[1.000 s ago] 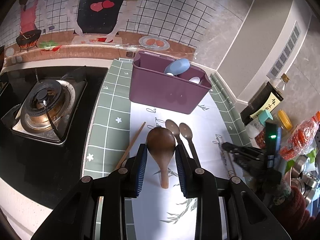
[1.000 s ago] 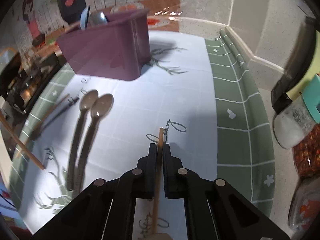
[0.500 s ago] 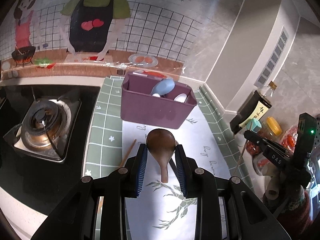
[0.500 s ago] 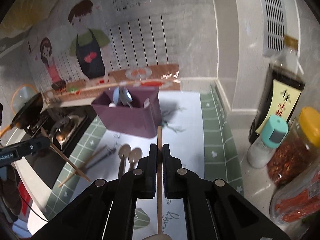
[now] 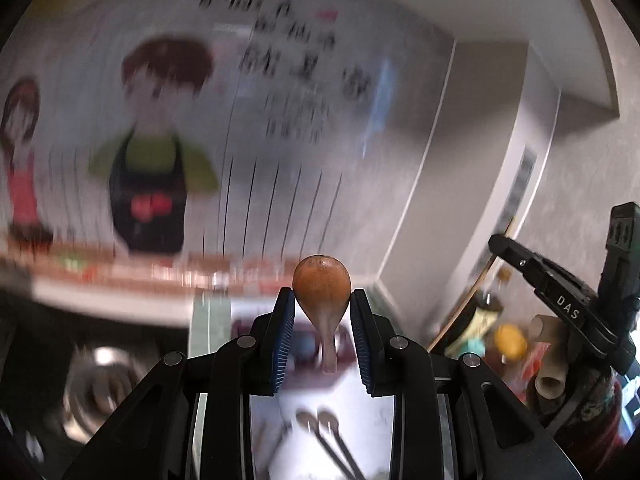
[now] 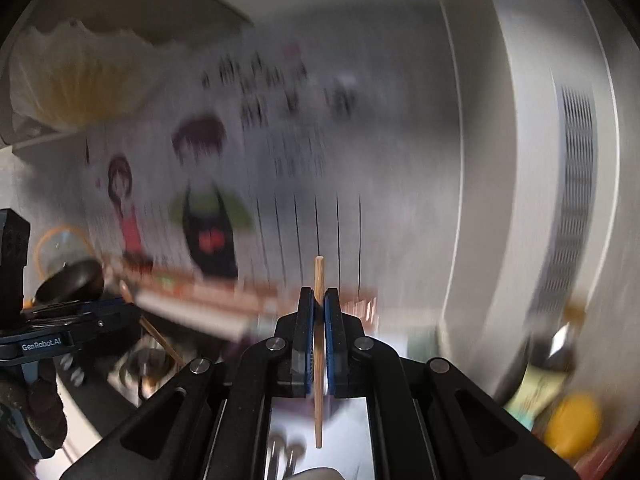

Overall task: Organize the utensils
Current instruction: 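Lift the chopstick with the right gripper while the left lifts the wooden spoon, then drop the chopstick into the caddy with the right while the left drops the wooden spoon in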

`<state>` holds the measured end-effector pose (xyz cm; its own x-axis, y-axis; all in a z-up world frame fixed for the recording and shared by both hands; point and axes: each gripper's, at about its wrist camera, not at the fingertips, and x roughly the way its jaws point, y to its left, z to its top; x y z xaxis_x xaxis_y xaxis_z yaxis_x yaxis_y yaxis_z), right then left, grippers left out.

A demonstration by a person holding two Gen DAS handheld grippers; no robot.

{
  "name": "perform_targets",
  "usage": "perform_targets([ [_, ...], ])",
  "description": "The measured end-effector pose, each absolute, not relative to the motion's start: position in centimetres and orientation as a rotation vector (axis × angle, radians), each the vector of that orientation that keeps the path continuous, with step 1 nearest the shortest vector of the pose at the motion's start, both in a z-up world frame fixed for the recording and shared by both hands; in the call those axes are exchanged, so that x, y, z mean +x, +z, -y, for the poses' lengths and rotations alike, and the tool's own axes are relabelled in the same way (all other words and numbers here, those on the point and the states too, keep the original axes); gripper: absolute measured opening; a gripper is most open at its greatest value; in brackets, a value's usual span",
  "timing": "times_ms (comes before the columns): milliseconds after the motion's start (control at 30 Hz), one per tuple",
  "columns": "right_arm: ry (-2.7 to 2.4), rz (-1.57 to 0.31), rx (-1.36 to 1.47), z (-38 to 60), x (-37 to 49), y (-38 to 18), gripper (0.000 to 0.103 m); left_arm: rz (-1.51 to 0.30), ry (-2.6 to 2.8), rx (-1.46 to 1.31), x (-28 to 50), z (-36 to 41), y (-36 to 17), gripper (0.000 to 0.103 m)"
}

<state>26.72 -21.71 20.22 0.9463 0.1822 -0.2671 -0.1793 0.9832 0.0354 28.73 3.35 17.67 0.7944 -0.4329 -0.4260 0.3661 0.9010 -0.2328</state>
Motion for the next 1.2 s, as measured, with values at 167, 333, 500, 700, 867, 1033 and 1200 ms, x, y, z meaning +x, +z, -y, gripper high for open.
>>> perform_targets([
  [167, 0.145, -0.241, -0.013, 20.1, 30.8, 22.7, 0.005, -0.479, -0.419, -0.114, 33.4, -3.8, 19.2, 0.029],
  [333, 0.141, -0.333, 0.027, 19.6, 34.8, 19.2, 0.005, -0.556, -0.424, -0.119, 37.4, -3.9, 15.8, 0.029],
  [500, 0.145, -0.418, 0.033, 18.7, 37.9, 15.3, 0.005, -0.639, -0.426, -0.118, 40.0, -3.5, 11.9, 0.029],
  [700, 0.164, -0.475, 0.048, 18.1, 39.8, 12.0, 0.005, -0.732, -0.415, -0.119, 42.5, -3.1, 7.3, 0.029],
  [867, 0.241, -0.565, 0.065, 18.0, 40.4, 8.7, 0.006, -0.803, -0.432, -0.169, 43.5, -3.7, 4.1, 0.030],
  [1033, 0.241, -0.630, 0.061, 18.2, 39.3, 6.5, 0.016, -0.798, -0.441, -0.200, 42.2, -4.3, 3.7, 0.042],
  [1200, 0.230, -0.591, 0.035, 18.9, 35.7, 7.0, 0.018, -0.731, -0.414, -0.242, 38.5, -5.6, 5.3, 0.061],
])
